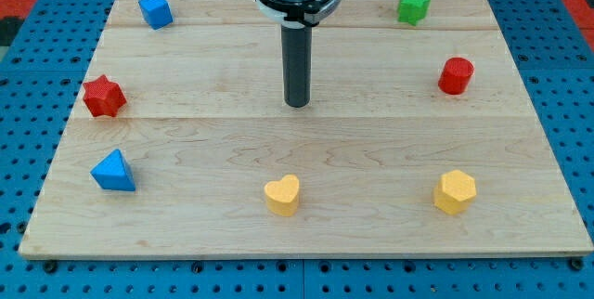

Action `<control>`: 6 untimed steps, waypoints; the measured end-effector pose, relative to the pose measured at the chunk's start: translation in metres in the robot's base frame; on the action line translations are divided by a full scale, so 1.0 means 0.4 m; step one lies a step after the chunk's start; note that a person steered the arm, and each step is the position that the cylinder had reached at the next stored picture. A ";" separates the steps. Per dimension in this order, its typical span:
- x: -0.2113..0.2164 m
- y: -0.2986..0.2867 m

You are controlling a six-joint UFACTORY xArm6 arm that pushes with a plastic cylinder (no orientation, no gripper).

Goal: Push the yellow hexagon left a bit

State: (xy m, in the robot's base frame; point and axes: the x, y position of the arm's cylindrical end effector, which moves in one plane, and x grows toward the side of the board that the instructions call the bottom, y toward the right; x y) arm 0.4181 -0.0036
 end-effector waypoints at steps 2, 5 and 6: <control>-0.009 0.000; 0.018 0.167; 0.066 0.234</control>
State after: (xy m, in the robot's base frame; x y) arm 0.4443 0.0901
